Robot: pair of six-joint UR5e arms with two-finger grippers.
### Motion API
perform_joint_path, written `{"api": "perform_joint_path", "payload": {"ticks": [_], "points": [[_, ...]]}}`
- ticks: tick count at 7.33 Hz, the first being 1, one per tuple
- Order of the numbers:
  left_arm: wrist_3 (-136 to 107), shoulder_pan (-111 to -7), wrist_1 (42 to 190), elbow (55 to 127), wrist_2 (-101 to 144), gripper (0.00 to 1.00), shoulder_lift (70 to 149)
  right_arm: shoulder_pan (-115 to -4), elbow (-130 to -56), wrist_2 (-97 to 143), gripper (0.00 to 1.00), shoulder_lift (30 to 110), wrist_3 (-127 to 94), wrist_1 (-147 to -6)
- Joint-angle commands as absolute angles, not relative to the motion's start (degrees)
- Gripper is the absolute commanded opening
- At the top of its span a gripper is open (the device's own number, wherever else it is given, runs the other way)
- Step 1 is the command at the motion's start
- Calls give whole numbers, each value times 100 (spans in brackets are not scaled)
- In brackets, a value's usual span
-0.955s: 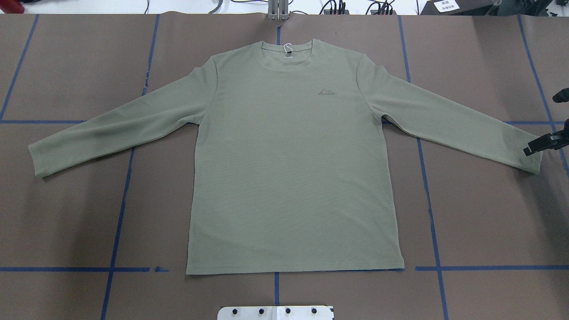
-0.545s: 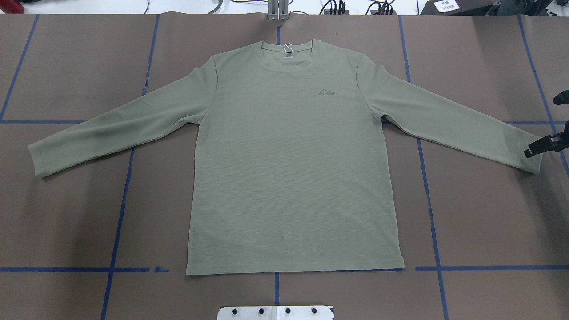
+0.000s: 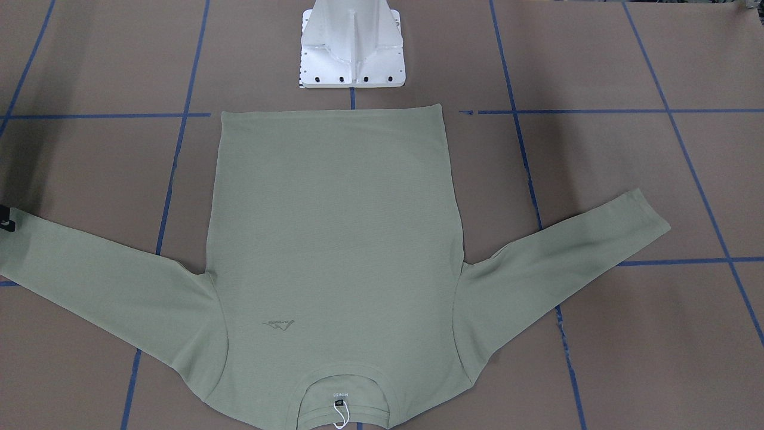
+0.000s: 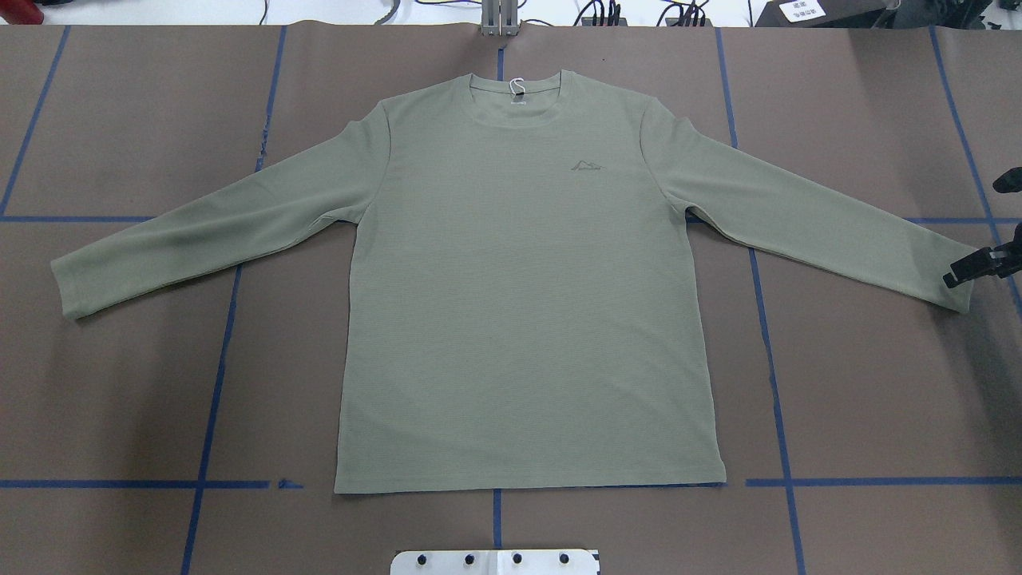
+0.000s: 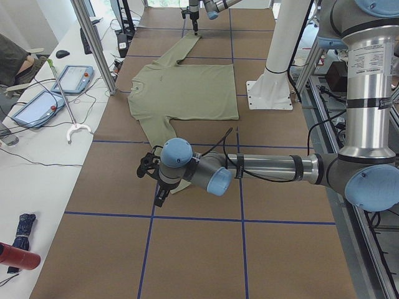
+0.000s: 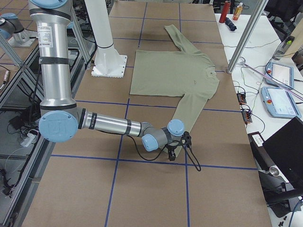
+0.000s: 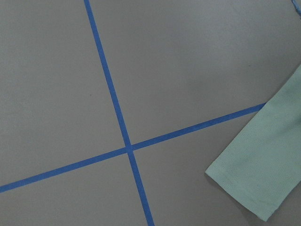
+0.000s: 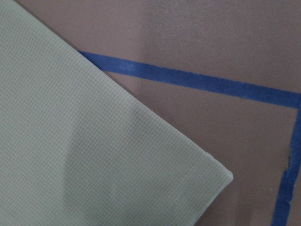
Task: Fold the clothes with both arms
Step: 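Lower the right gripper onto the sleeve cuff nearest it and grasp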
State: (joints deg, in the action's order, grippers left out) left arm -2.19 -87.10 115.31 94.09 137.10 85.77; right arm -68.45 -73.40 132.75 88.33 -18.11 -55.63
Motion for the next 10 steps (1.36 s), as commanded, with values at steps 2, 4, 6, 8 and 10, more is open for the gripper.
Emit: {"api": "perform_joint_path", "payload": {"ticks": [2, 4, 6, 8, 10], "points": [[-220, -8710, 11531, 9422, 13720, 100, 8578, -6838, -7312, 13298, 73, 8824, -1819, -5572], [-220, -8710, 11523, 9422, 13720, 100, 8578, -6838, -7313, 13307, 30, 8824, -1811, -5572], [-220, -8710, 11531, 9413, 13720, 100, 8578, -6838, -7347, 13315, 10, 8824, -1811, -5572], [-220, -8701, 11522, 9422, 13720, 100, 8578, -6838, -7400, 13333, 6, 8807, -1819, -5572], [-220, -8710, 11522, 9422, 13720, 100, 8578, -6847, -7479, 13342, 0, 8798, -1811, -5572]]}}
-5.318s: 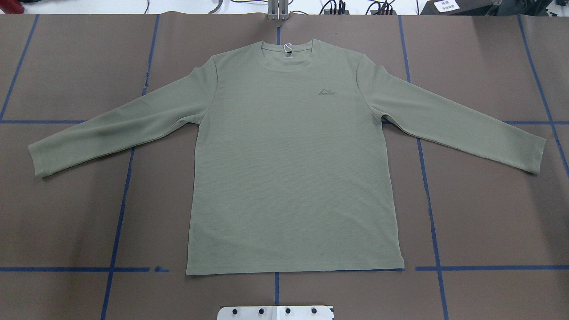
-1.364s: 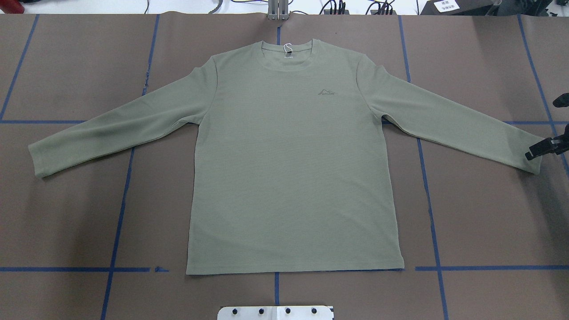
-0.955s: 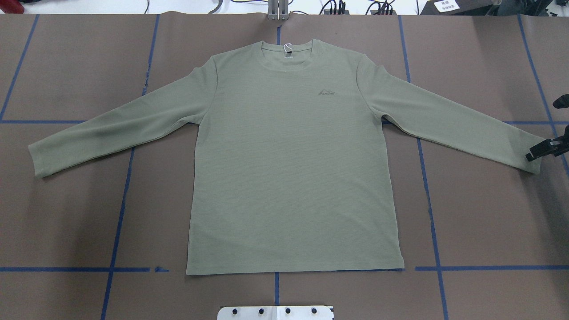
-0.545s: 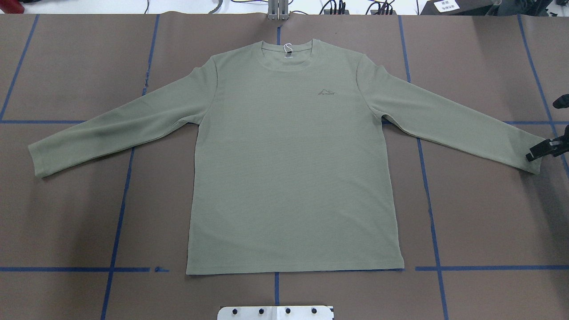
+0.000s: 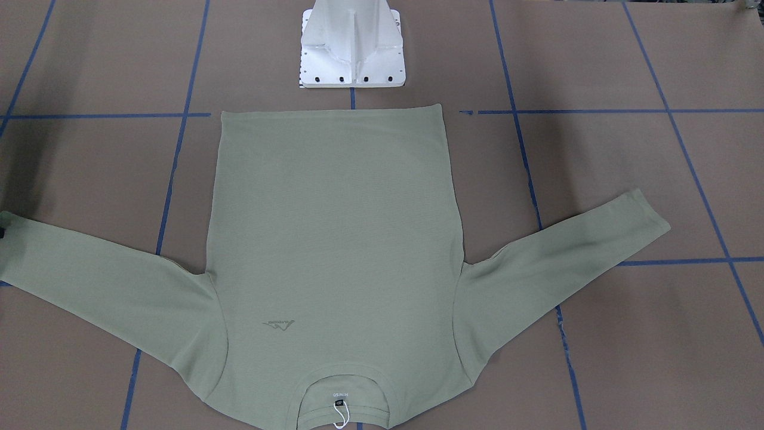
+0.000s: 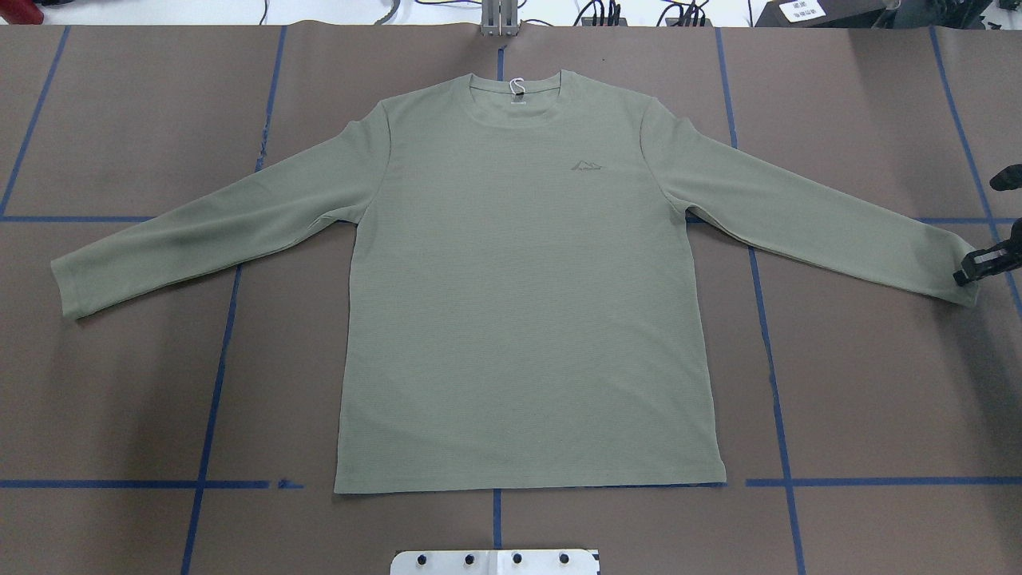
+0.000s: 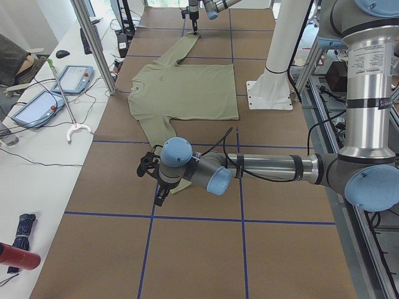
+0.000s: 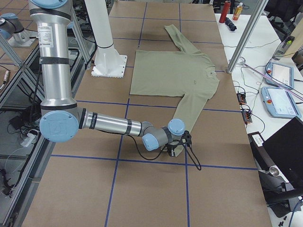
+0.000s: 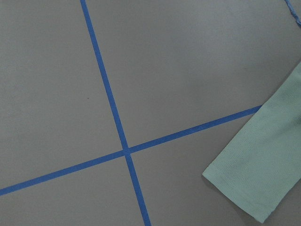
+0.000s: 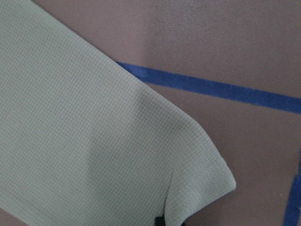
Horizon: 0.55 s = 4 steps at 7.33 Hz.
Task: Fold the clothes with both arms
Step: 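Lower the right gripper onto the sleeve cuff nearest it and grasp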
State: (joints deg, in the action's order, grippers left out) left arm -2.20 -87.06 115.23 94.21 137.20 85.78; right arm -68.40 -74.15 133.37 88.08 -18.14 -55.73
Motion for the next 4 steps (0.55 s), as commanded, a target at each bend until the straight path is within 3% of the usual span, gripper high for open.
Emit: {"api": "perform_joint_path", "payload": {"ticks": [1, 4], "points": [[-228, -8710, 11531, 9422, 13720, 100, 8578, -6847, -7558, 13350, 0, 8798, -1811, -5572], [-228, -8710, 11522, 9431, 13729, 100, 8578, -6873, -8374, 13499, 0, 8746, -1889, -5773]]}}
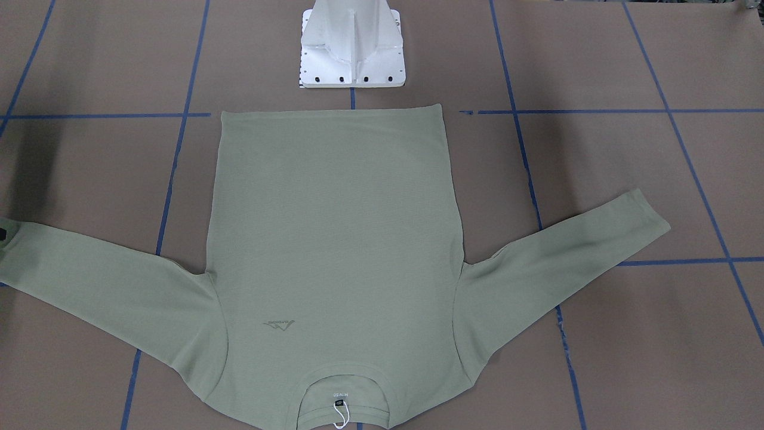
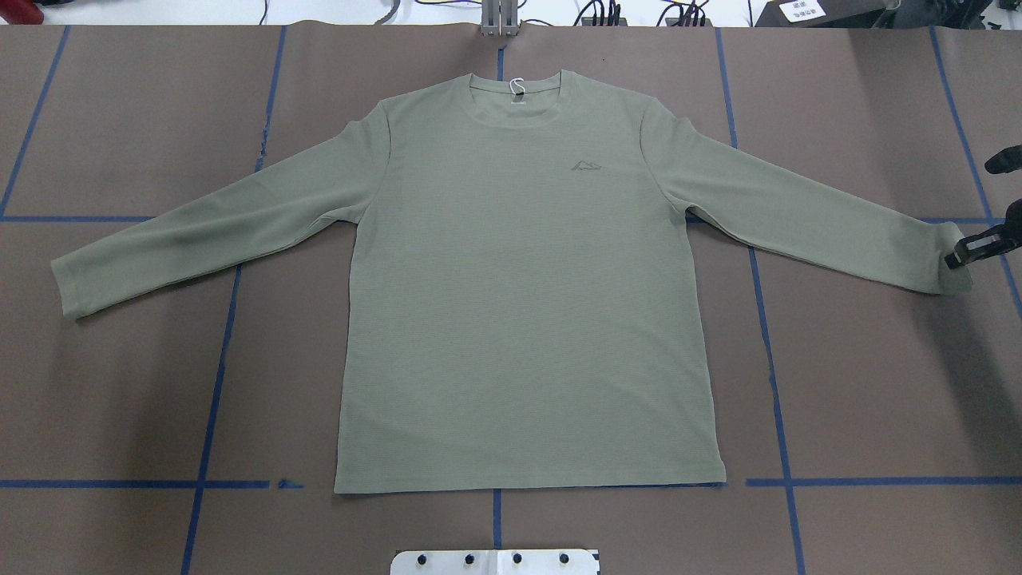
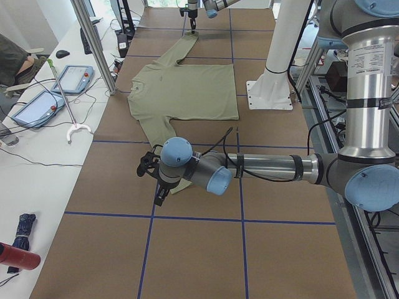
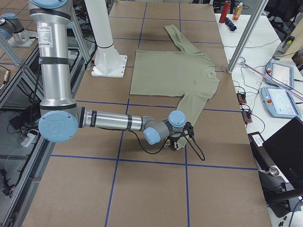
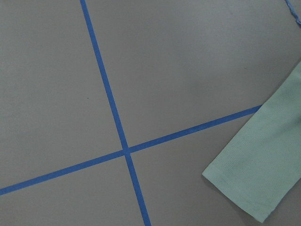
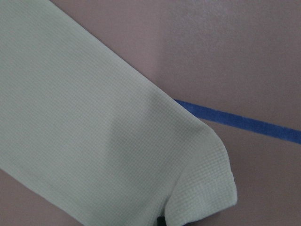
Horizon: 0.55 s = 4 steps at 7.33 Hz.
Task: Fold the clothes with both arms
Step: 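Lower the right gripper onto the sleeve cuff nearest it and grasp, then lift the cuff with the right gripper and carry it across the shirt body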
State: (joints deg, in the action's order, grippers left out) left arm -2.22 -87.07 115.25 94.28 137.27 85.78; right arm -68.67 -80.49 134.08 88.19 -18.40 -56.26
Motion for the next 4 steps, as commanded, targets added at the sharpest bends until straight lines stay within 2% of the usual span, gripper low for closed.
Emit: {"api": "perform_joint_path", "payload": {"ticks": [1, 3, 4], "points": [[-220, -8701, 11522, 9405, 13729, 100, 8578, -6873, -8576, 13691, 0, 8354, -1898, -6392], [-220, -8710, 11531, 9378, 13737, 100, 8578, -6864, -8771, 14061, 0, 7179, -2116, -7710], [-211, -8710, 11523, 9352, 13737, 100, 8569, -6716, -8719, 14062, 0, 6632, -2632, -7943]]}}
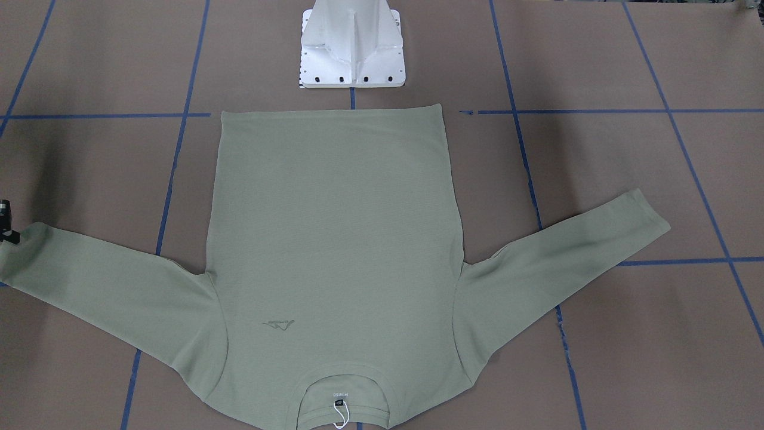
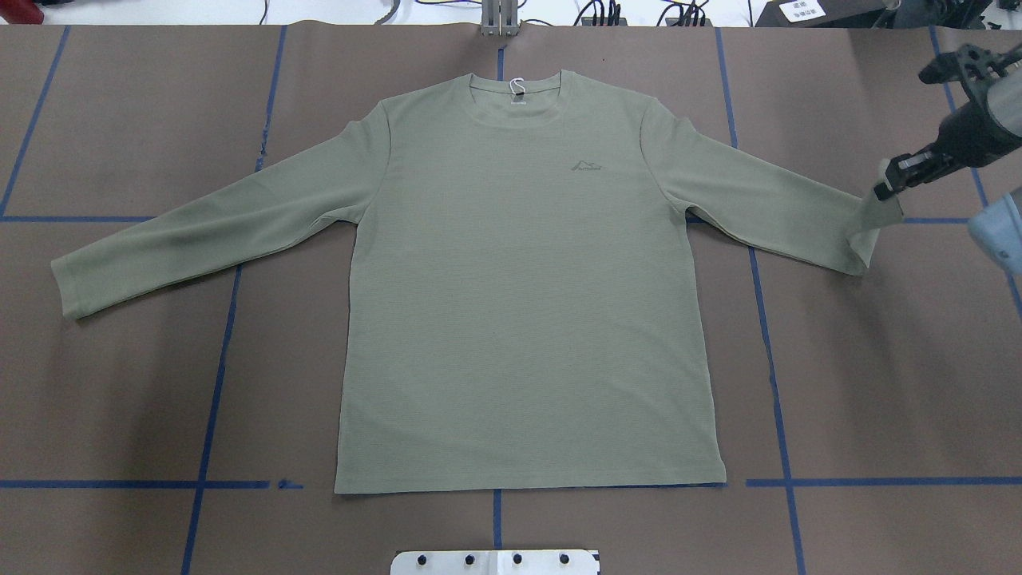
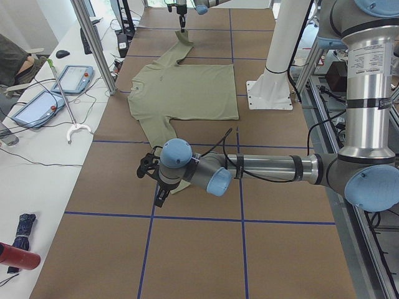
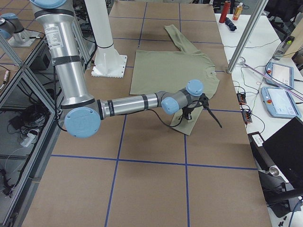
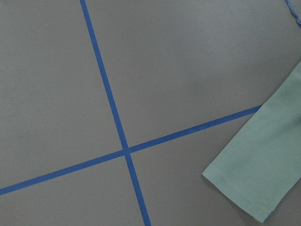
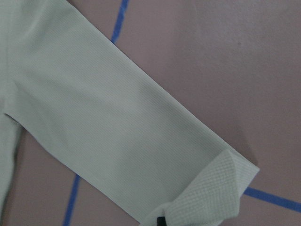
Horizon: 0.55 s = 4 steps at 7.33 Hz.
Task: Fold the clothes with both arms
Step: 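Lift the cuff with the right gripper and carry it across the shirt body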
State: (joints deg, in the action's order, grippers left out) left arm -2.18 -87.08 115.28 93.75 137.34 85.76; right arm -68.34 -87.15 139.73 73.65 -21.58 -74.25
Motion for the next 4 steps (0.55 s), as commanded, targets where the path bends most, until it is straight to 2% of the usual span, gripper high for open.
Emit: {"api": "perform_joint_path", "payload": {"ticks": [1, 2, 4], "points": [[-220, -8710, 11522, 9352, 13737, 100, 8578, -6436, -8658, 14028, 0, 6183, -3176, -7971], [-211, -8701, 11531, 9325, 13737, 100, 8578, -6120, -8605, 13975, 0, 5761, -3939, -7954], [-202, -8710, 11531, 9273, 13737, 100, 8587, -5706, -8036, 13668, 0, 4629, -4682, -7945]]}}
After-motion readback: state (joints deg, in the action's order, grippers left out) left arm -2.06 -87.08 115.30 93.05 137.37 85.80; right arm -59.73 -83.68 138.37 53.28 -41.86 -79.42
